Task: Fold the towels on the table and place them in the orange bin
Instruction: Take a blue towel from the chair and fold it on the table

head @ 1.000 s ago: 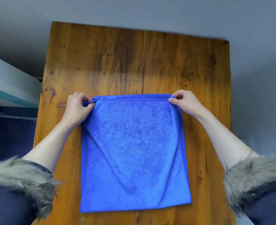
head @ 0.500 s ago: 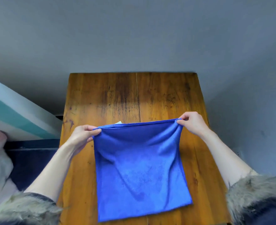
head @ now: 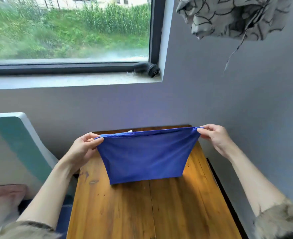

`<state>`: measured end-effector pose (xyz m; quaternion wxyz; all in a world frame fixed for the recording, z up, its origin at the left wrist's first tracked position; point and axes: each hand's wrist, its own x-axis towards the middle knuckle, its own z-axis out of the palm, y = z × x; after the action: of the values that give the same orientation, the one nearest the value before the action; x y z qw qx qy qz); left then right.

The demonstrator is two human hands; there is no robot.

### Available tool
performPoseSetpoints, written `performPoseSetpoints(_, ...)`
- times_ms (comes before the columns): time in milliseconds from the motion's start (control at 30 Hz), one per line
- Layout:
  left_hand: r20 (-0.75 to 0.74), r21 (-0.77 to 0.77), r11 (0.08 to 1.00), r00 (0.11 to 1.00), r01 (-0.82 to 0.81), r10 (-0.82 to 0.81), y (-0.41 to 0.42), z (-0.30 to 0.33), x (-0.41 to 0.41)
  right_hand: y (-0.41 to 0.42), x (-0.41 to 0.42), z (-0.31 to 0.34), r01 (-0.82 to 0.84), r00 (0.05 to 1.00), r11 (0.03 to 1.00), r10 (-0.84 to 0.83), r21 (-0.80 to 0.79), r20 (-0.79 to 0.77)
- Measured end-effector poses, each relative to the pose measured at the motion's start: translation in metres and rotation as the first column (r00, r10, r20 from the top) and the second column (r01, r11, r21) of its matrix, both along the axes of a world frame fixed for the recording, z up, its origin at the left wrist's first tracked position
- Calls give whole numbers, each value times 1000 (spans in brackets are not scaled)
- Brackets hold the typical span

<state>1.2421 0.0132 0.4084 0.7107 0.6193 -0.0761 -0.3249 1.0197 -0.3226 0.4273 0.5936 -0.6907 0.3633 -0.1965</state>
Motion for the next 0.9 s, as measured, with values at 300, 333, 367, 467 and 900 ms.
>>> performPoseSetpoints(300, 250, 111, 992, 968, -60, 30, 5, 58, 6, -3, 16, 63, -44, 980, 998, 34, 46, 196)
performPoseSetpoints(333, 269, 142, 988, 963, -64, 24, 6, 59, 7, -3, 17, 66, -49, 979, 998, 38, 49, 202)
performPoseSetpoints(367, 282, 163, 984, 959, -74, 25, 6, 60, 7, -2, 18, 70, -53, 976, 997, 40, 57, 213)
performPoseSetpoints(467, 315, 216, 969, 948, -117, 44, 3, 61, 7, -2, 19, 73, -50, 969, 995, 27, 90, 245)
performPoseSetpoints(900, 202, 29, 968, 950, -249, 238, 11, 49, -12, 20, 11, 57, -54, 955, 975, -14, 218, 297)
